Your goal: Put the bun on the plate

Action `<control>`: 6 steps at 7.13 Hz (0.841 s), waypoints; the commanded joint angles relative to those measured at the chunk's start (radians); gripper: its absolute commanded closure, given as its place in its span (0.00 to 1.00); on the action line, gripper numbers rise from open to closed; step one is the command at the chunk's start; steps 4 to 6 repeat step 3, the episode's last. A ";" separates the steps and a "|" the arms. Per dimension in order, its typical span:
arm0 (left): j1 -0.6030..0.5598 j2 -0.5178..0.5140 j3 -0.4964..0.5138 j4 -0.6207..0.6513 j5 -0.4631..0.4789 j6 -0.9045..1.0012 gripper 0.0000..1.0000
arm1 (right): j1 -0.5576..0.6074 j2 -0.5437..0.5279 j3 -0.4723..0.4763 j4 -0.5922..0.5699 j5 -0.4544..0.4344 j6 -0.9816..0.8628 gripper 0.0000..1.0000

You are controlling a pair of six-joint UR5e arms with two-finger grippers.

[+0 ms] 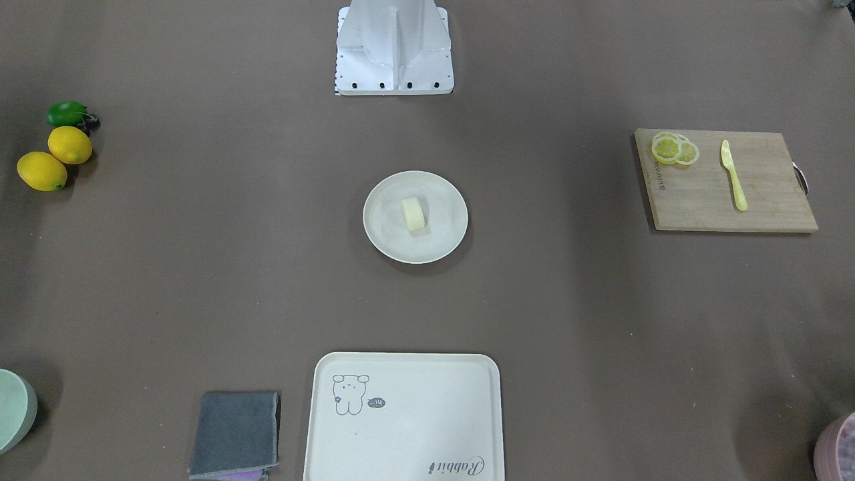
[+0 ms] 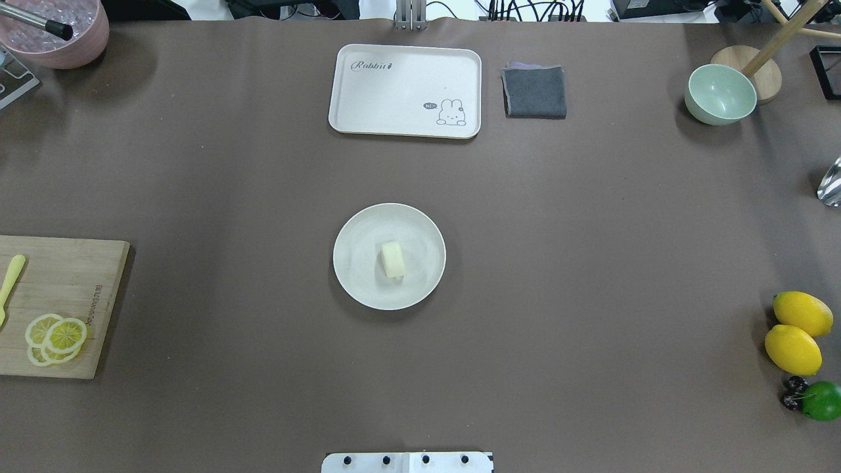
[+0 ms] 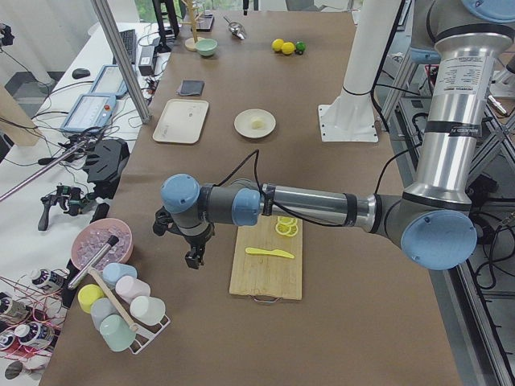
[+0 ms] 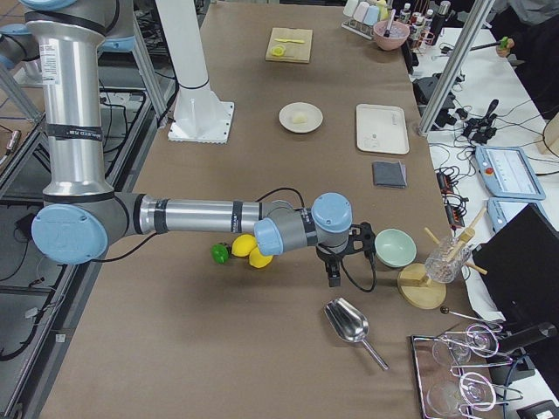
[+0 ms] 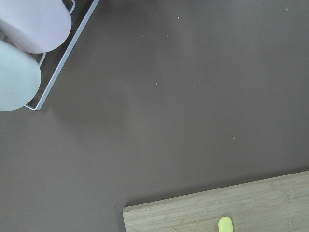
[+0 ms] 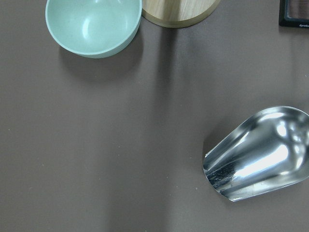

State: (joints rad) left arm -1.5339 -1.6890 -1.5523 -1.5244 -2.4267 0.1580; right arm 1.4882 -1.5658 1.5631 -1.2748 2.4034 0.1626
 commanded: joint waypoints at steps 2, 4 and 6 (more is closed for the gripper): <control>0.000 0.002 0.000 0.000 0.000 0.000 0.02 | 0.007 0.001 0.002 0.000 -0.001 0.000 0.00; 0.000 0.002 0.000 0.000 0.002 0.000 0.02 | 0.009 0.001 0.002 0.000 -0.001 0.000 0.00; 0.000 0.002 0.000 0.000 0.002 0.000 0.02 | 0.009 0.001 0.002 0.000 -0.001 0.000 0.00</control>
